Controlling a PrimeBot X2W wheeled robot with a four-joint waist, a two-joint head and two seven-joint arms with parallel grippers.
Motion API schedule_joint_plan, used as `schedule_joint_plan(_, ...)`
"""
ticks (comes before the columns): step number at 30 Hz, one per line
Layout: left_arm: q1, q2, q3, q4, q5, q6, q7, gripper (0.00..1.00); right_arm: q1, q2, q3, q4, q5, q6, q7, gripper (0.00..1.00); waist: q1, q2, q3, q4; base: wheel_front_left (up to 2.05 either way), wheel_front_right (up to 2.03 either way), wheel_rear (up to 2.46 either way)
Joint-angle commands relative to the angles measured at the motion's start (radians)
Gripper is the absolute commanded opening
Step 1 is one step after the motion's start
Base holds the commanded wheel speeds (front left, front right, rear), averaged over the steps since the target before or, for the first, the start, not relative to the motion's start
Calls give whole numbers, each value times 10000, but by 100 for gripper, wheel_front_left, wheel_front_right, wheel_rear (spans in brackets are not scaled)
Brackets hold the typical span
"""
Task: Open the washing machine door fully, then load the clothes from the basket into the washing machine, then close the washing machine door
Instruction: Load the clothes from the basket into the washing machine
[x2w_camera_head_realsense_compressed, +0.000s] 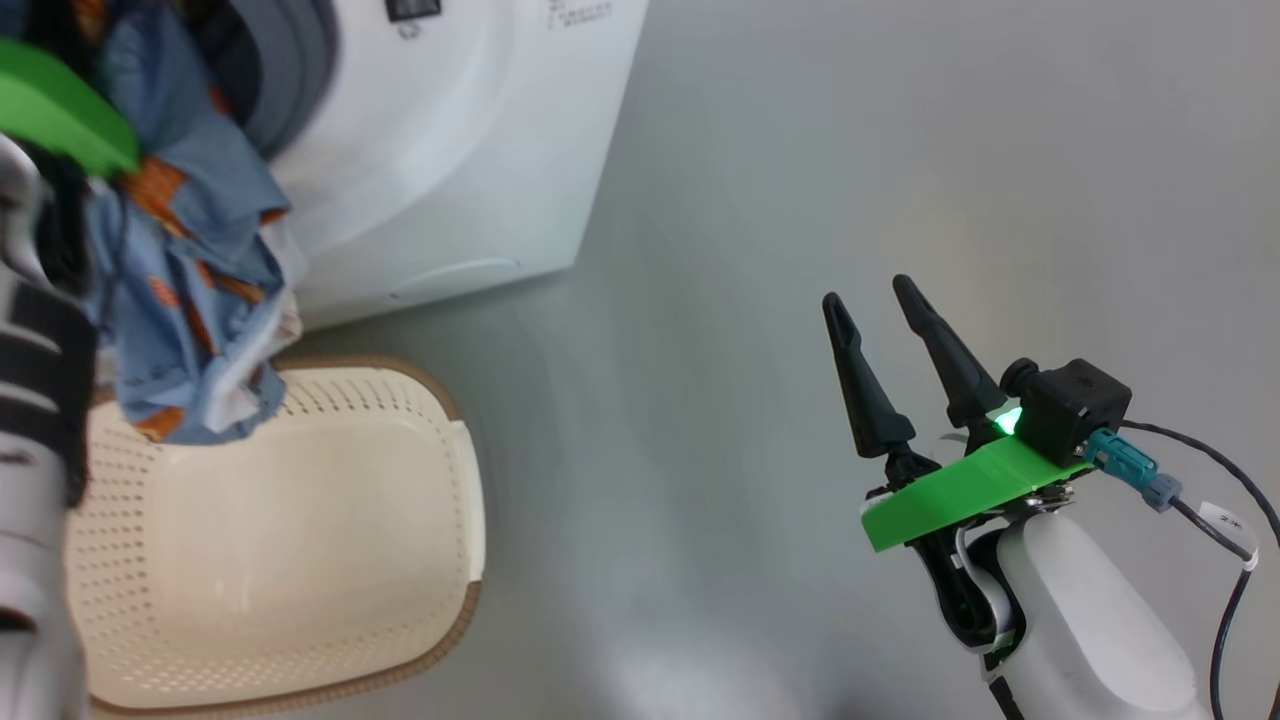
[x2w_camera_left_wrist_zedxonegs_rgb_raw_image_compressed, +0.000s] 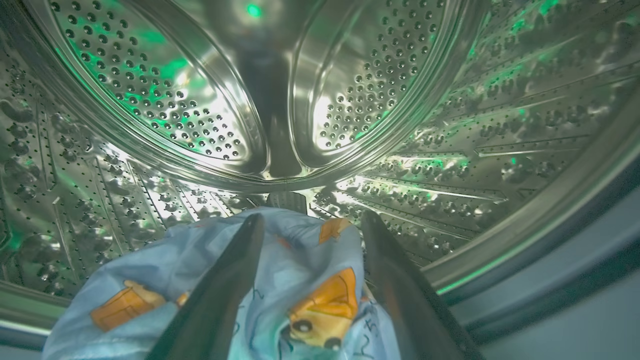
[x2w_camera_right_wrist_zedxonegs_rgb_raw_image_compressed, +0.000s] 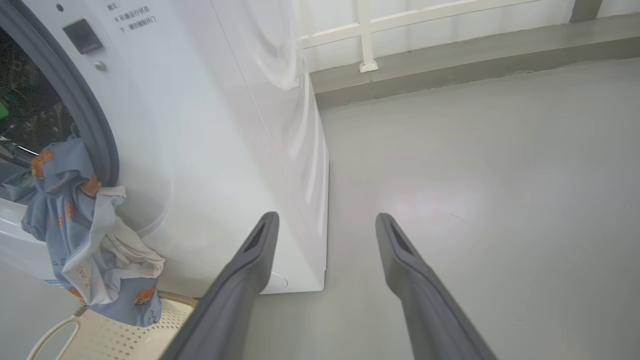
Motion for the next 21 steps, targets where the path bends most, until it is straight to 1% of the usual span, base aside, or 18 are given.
schedule_joint_plan(1, 283, 359, 78, -244, -52, -50, -116, 100, 92, -71, 236, -130, 123, 46, -80, 100, 0, 0, -639, 328, 0, 0, 0)
schedule_joint_plan(8, 1863, 148, 361, -1477, 45, -57, -128, 100, 322, -344, 260, 118, 341, 46, -80, 100, 0, 0, -1717, 814, 0, 0, 0)
schedule_joint_plan(11, 2748, 74, 430, -2100, 256, -29, -129, 100, 457, -449, 266, 202, 443, 46, -80, 100, 0, 0, -2210, 1017, 0, 0, 0)
schedule_joint_plan(15, 3992, -131, 792, -2835, 256, -23, -130, 100, 678, -584, 214, 288, 573, 46, -80, 100, 0, 0, -2803, 1295, 0, 0, 0)
schedule_joint_plan(21, 5731, -390, 1126, -4140, 589, 34, -131, 100, 1028, -829, 194, 358, 707, 46, -80, 100, 0, 0, -3552, 1668, 0, 0, 0)
